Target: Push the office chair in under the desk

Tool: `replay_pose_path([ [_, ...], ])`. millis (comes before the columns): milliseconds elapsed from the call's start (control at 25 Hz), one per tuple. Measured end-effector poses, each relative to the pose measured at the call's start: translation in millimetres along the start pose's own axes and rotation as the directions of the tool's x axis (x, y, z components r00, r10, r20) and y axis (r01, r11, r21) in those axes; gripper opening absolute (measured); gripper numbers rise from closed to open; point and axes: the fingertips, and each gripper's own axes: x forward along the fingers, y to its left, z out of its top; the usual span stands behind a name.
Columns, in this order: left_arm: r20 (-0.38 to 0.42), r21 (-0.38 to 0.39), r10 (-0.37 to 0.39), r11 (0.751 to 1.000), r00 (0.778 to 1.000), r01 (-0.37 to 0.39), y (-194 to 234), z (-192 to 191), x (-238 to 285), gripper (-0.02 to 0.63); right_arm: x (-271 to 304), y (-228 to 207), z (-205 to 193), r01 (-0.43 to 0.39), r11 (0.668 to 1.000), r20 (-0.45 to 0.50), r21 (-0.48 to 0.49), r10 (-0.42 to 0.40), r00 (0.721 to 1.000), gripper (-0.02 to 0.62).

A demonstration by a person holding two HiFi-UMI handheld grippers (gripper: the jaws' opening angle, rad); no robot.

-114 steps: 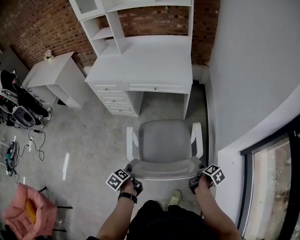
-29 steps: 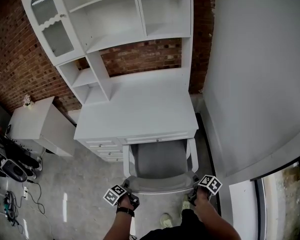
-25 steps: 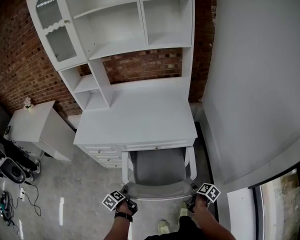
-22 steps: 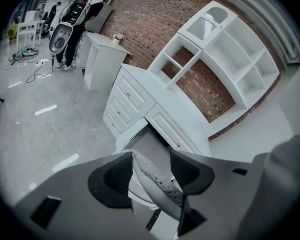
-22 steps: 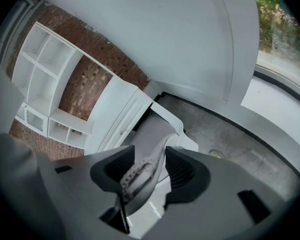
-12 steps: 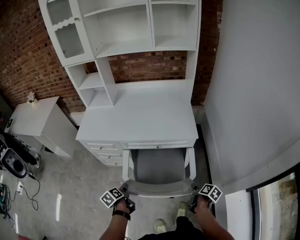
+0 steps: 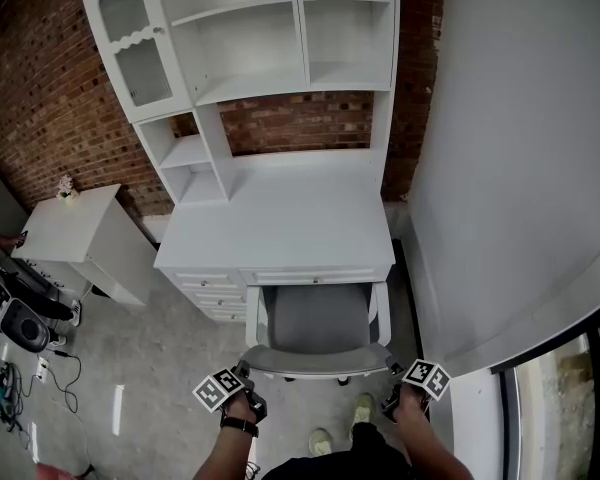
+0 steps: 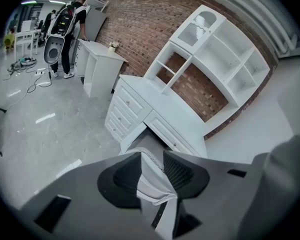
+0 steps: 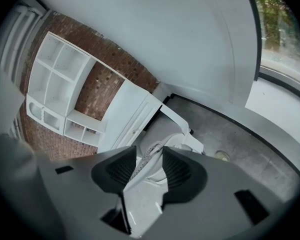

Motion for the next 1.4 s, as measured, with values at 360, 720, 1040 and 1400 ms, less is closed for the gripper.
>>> replay_pose_path([
  [360,0.072,0.059,-0.169,0.984,0.983,0.165,-62.9,20.1,-46.1,0.070,-31.3,48.0,6.4,-0.103,0.989,0.041,-0.107,0.108,0.993,0.113],
  [720,0.129,0.225,-0.395,0.905,0.909,0.361,-166.1,49.8,-91.4,0.021,-70.9,155.1,28.2,-0.263,0.881,0.068,-0.393,0.313,0.947,0.056],
  [1040,0.160,0.548,-0.576,0.727,0.802,0.414,-264.3,70.4,-143.2,0.014,-122.8,241.7,47.1,-0.264,0.665,0.126,-0.699,0.478,0.869,0.018],
  [1400,0.175,0.788,-0.698,0.522,0.695,0.326,-333.1,66.3,-215.4,0.012,-193.7,311.1,56.0,-0.095,0.435,0.206,-0.895,0.594,0.778,0.011],
])
